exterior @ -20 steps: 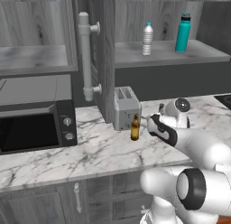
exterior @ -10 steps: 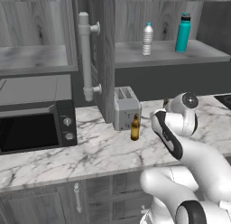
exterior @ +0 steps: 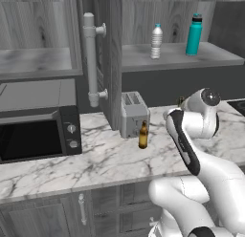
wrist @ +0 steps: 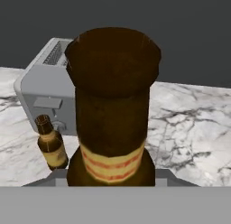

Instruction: Sort all alcoholic drinks to one cabinet, and non-alcoholic drinks to the other.

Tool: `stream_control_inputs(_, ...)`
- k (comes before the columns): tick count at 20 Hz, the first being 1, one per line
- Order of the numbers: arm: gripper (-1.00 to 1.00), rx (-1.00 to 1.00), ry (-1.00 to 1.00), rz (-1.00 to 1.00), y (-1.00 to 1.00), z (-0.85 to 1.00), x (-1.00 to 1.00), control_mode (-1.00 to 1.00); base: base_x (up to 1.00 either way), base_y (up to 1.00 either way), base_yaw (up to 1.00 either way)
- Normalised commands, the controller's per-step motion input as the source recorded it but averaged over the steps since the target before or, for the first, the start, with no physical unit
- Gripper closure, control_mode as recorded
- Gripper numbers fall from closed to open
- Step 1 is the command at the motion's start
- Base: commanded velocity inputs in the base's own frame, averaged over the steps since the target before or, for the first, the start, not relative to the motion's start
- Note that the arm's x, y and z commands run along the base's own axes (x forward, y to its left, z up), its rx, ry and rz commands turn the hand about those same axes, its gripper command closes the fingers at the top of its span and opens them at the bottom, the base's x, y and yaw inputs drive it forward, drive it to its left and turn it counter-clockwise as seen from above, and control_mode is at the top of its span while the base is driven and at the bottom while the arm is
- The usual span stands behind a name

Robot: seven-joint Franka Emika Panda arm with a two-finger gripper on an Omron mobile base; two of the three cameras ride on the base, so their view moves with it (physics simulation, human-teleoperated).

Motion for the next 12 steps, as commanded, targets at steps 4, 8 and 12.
stream_control_inputs(4,1.00,0.01,0.01,0.01,0.00,0.40,-0.20,-1.00,0.00,0.00,0.00)
stream_control_inputs(8,1.00,0.03,0.01,0.02,0.00,0.37,-0.18,-1.00,0.00,0.00,0.00)
stream_control_inputs(12,1.00,0.02,0.00,0.03,0.00,0.29,-0.14,-1.00,0.00,0.00,0.00)
